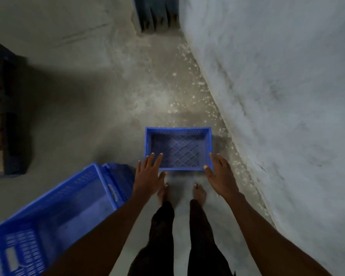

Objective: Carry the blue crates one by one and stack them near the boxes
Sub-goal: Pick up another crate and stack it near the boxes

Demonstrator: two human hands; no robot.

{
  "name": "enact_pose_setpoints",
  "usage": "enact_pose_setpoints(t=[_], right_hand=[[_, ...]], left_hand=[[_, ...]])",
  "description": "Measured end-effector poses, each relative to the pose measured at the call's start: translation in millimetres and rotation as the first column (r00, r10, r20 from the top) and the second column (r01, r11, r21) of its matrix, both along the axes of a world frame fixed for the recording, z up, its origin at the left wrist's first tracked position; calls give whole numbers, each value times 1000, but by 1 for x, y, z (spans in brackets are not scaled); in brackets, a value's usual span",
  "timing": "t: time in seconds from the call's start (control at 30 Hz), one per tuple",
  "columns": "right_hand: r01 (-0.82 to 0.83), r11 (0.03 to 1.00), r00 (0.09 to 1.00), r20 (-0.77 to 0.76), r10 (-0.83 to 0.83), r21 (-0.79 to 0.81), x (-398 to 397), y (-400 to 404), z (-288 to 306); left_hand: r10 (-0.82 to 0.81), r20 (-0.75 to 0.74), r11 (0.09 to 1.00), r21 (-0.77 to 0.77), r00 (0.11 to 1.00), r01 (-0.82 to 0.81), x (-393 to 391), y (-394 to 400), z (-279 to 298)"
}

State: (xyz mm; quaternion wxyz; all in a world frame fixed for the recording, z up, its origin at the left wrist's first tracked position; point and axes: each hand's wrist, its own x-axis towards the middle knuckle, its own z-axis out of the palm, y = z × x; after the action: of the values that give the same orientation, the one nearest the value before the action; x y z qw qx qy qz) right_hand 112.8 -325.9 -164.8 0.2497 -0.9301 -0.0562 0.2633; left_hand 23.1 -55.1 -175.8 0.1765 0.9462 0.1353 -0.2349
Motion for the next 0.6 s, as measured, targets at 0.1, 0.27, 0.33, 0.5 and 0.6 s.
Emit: enact_pose_setpoints(t=[0.1, 0.27, 0.33, 0.5, 0.6], right_hand=[[26, 1000, 995, -95, -27, -16, 40, -1, -75], [206, 977, 950, -231, -212, -47, 106, -2, -217], [217, 974, 940, -254, -227, -68, 130, -8, -283], [315, 945, 906, -271, -327, -87, 170, -18, -413], [426, 902, 865, -257, -430, -77, 180, -21, -468]], left_hand=[[70, -84, 997, 13, 994, -70, 33, 21, -68], [286, -149, 958, 7, 947, -288, 77, 56, -209], [410, -184, 906, -34, 893, -423, 92, 69, -271], [681, -224, 675, -175, 697, -716, 116, 108, -418], [803, -213, 522, -199, 557, -829, 138, 133, -471]])
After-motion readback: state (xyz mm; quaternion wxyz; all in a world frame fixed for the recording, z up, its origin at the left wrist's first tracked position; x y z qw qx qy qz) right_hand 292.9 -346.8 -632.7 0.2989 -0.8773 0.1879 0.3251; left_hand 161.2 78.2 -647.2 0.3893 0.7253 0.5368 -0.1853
